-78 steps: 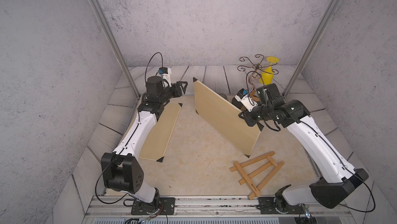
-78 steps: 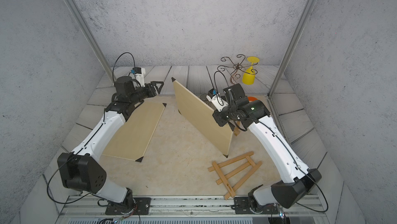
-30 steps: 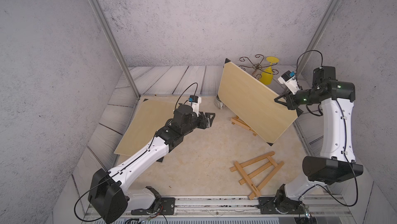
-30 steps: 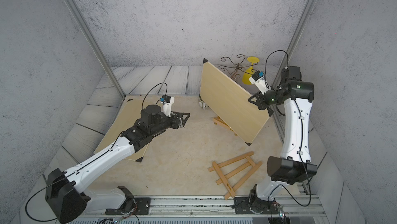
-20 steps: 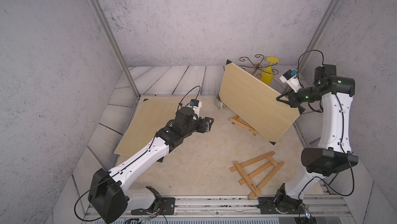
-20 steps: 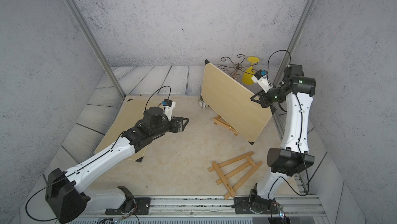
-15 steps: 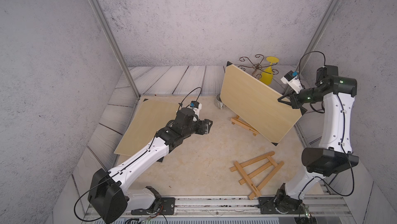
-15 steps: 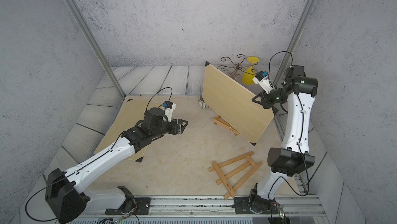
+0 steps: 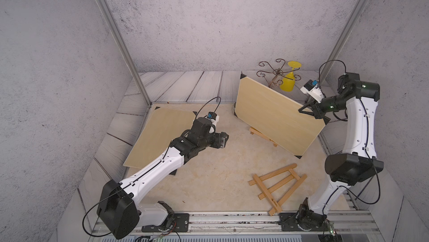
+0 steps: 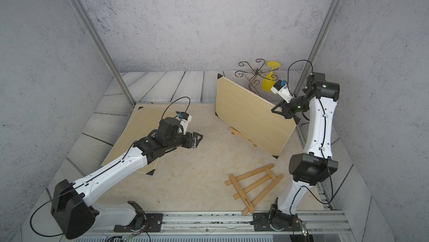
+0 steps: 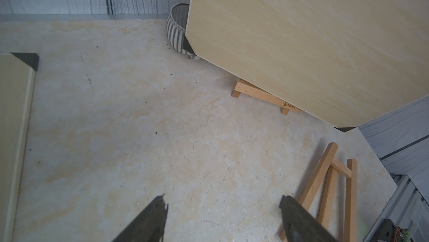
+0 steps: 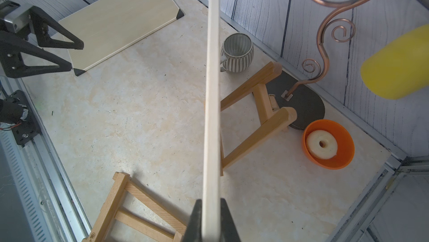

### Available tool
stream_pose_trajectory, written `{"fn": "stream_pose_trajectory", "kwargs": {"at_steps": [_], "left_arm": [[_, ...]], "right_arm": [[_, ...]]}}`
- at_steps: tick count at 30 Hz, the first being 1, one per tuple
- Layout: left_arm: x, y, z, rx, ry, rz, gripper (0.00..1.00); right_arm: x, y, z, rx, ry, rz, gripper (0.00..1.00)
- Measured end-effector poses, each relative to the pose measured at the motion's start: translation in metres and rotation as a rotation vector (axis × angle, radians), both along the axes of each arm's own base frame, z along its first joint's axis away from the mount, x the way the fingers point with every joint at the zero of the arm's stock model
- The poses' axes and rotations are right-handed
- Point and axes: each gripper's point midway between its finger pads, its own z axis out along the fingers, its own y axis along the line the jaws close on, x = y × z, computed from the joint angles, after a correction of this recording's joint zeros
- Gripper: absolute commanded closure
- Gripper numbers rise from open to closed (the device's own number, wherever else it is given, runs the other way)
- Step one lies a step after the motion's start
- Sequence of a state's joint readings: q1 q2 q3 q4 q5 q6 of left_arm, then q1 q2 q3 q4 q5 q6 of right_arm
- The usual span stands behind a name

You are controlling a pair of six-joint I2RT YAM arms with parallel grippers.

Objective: Assemble the easel
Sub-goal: Place the drawing board on the easel.

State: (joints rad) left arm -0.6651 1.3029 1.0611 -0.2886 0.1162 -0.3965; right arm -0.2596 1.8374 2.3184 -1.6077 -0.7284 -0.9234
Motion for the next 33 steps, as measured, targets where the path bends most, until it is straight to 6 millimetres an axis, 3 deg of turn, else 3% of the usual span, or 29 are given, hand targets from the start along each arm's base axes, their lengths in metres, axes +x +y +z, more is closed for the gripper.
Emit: {"fn": "stream_pose_trajectory", "kwargs": {"at_steps": [9, 20, 33], "left_arm": [[0.003, 0.002, -0.010, 0.045, 0.008, 0.002, 0.18], [0.006, 0.006, -0.012, 0.084, -0.012, 0.010, 0.17], [0.010, 0.007, -0.026, 0.121, 0.009, 0.017, 0.16]], "right_arm": [[0.001, -0.002, 0.014, -0.032, -0.074, 0.022, 1.00], [0.006, -0.005, -0.008, -0.039, -0.037, 0.067, 1.00], [0.008, -0.008, -0.013, -0.026, -0.057, 0.103, 1.00]]}}
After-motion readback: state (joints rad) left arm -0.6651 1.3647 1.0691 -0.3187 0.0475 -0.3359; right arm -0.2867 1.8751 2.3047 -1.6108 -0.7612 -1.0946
